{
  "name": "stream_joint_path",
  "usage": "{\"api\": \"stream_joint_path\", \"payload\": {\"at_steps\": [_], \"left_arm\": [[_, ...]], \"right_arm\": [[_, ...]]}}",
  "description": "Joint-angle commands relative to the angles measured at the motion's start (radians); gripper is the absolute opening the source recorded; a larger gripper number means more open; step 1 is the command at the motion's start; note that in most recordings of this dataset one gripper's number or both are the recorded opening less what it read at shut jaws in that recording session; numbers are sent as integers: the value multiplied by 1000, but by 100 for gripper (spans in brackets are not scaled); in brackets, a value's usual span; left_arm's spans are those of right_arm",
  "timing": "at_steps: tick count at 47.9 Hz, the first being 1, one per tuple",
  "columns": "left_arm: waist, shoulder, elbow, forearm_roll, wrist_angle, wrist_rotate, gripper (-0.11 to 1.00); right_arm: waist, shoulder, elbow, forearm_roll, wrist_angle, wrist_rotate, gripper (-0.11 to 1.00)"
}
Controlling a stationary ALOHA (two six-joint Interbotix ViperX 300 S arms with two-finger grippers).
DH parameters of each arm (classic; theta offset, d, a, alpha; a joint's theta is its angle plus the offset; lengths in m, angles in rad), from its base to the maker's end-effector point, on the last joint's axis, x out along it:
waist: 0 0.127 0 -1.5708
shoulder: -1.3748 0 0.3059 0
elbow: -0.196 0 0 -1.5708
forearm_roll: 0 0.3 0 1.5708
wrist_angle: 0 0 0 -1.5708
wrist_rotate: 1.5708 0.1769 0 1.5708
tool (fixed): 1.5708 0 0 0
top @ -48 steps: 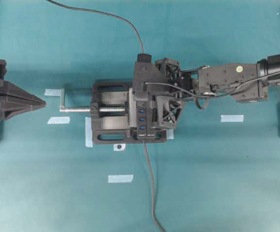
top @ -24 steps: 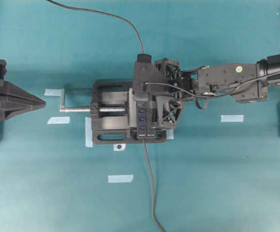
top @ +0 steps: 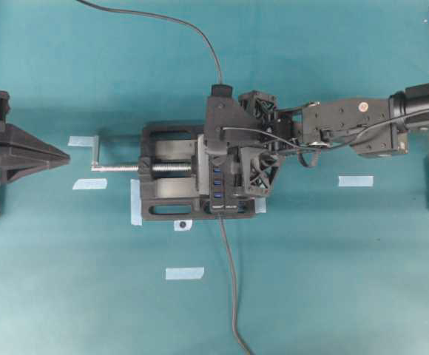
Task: Insert the USB into the center port of the fixed hub
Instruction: 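Push the plug down into the center port with the right gripper, then open the right gripper to release the inserted plug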
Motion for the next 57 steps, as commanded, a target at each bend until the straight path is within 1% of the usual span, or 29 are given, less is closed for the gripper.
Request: {"api": "stream_joint_path", "payload": {"at_steps": [1, 5, 8, 19, 29, 57], "left_arm": [[0, 2, -14, 2, -6, -2, 0], [-2, -2, -12, 2, -5, -2, 0], [-2, -2, -12, 2, -3, -2, 0], [-2, -2, -12, 2, -3, -2, 0], [-2, -2, -11, 2, -2, -25, 0], [-2, -3, -11, 0, -2, -25, 0]], "right_arm": [[-6, -15, -11, -2, 0, 8, 59], [-8, -17, -12, -3, 2, 8, 68], [-8, -17, -14, -3, 3, 8, 71], [-3, -20, -12, -3, 5, 8, 71], [2, -29, -12, -3, 8, 8, 71], [6, -91, -12, -5, 26, 6, 71]]}}
